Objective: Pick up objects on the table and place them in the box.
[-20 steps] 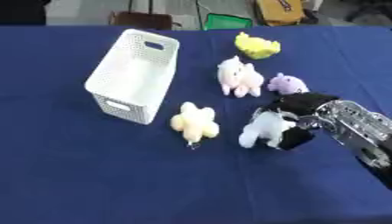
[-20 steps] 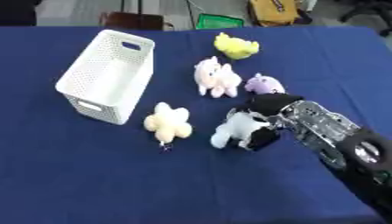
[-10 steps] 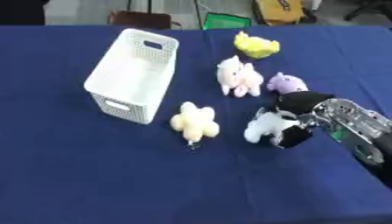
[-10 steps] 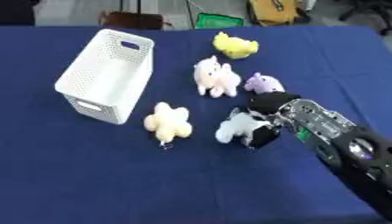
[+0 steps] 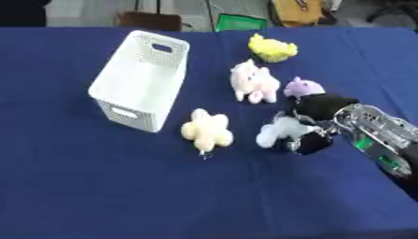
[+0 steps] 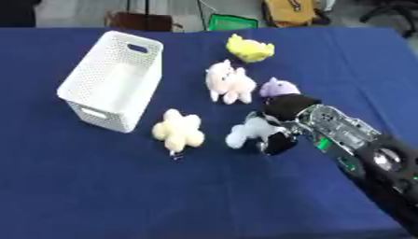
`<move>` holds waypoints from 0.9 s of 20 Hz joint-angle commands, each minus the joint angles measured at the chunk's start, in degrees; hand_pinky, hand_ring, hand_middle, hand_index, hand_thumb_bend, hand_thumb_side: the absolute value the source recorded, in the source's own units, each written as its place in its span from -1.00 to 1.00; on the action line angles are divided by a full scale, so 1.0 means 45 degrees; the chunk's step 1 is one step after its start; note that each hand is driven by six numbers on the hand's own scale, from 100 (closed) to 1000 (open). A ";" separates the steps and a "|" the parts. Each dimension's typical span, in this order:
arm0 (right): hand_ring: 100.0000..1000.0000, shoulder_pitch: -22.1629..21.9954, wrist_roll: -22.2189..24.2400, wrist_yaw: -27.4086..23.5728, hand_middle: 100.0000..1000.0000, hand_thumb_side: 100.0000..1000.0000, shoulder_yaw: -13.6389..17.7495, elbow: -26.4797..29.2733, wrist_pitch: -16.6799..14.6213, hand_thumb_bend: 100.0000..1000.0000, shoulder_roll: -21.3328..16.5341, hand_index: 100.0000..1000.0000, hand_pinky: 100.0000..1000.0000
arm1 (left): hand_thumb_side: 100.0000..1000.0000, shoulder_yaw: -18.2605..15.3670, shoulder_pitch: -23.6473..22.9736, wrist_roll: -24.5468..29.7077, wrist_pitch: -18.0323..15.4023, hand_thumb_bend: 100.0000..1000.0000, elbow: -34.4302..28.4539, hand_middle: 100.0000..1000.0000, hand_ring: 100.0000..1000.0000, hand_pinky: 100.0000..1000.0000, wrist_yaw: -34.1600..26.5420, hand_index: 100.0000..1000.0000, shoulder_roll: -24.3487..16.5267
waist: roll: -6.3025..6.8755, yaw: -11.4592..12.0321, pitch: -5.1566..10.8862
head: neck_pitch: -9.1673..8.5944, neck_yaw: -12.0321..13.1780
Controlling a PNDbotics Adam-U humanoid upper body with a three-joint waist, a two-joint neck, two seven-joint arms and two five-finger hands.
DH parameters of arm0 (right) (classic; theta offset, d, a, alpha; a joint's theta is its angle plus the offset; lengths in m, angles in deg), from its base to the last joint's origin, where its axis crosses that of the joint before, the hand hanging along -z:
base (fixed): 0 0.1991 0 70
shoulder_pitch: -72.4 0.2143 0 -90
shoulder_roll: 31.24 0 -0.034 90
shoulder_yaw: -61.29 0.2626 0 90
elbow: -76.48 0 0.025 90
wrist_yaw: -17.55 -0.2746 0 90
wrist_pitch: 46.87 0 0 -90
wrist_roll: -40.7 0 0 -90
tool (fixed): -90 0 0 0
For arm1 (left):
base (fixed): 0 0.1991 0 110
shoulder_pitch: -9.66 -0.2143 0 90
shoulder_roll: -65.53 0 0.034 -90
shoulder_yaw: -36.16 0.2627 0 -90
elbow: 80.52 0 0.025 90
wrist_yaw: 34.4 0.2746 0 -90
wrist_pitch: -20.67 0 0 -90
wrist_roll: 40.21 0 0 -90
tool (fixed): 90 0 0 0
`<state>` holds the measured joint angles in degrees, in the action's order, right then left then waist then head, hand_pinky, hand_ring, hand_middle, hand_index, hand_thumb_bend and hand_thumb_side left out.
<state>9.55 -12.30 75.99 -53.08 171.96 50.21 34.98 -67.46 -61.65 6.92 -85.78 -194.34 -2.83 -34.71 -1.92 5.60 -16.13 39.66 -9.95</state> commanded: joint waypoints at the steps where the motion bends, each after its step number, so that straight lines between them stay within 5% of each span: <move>1: 0.77 0.0090 -0.0188 -0.0045 -0.03 0.11 0.0113 0.0550 0.0082 -1.00 -0.0608 0.39 0.72 | 0.52 -0.0115 0.0185 -0.0056 0.0000 -1.00 -0.0171 0.75 0.89 0.67 0.0033 0.67 -0.0289 | 0.0021 -0.0027 0.0253 | -0.0093 0.0020; 18: 0.60 0.0997 -0.0638 -0.0442 -0.26 -0.16 0.0342 0.2858 0.0582 -1.00 -0.1474 0.10 0.66 | 0.53 -0.0088 0.0291 -0.0086 -0.0014 -1.00 -0.0171 0.75 0.88 0.67 0.0068 0.67 -0.0435 | -0.0105 -0.0045 0.0360 | 0.0086 0.0071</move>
<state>13.03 -14.91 74.66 -52.68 182.68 52.62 30.95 -67.45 -61.20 6.70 -85.77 -194.34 -2.65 -34.80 -2.52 5.36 -15.87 39.76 -9.73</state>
